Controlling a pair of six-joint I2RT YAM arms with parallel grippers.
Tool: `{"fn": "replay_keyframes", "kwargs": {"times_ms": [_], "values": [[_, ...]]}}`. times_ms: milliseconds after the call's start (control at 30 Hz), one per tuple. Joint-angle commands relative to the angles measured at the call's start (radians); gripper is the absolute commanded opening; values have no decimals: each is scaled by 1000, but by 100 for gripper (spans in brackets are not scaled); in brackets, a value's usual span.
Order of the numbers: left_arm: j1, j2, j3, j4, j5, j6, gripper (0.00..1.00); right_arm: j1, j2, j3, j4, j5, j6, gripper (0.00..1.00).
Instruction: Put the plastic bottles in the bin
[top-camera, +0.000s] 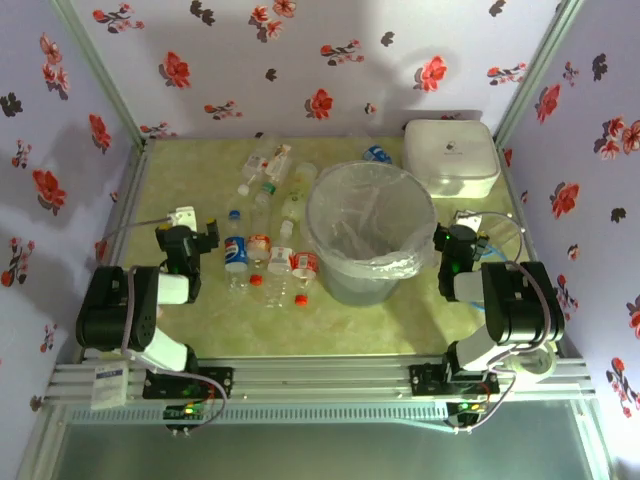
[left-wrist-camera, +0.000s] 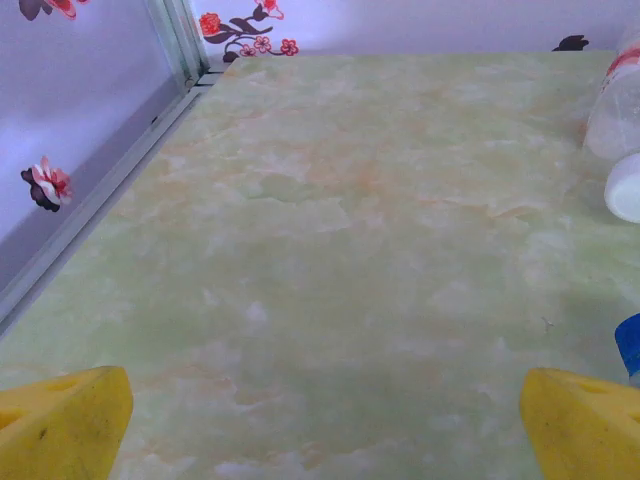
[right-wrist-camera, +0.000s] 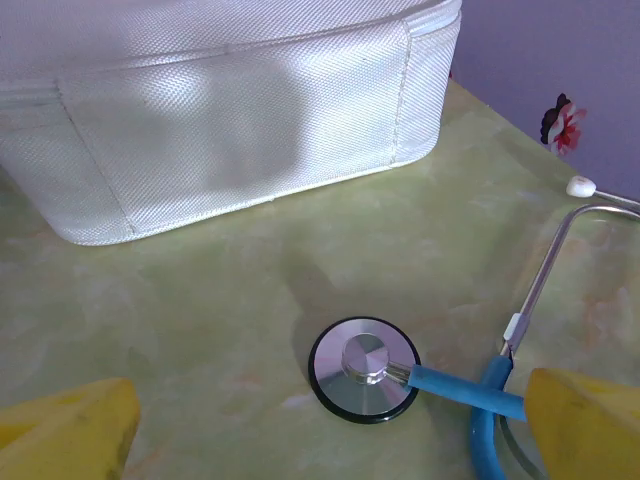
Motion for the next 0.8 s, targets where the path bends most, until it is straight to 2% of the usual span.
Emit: {"fn": "replay_keyframes", "kwargs": {"times_ms": [0, 767], "values": [[6, 12, 16, 25, 2, 14, 100, 6, 10, 20, 37, 31, -15, 99], [31, 9, 26, -1, 28, -5, 100, 4, 12, 27, 23, 25, -11, 99]]}}
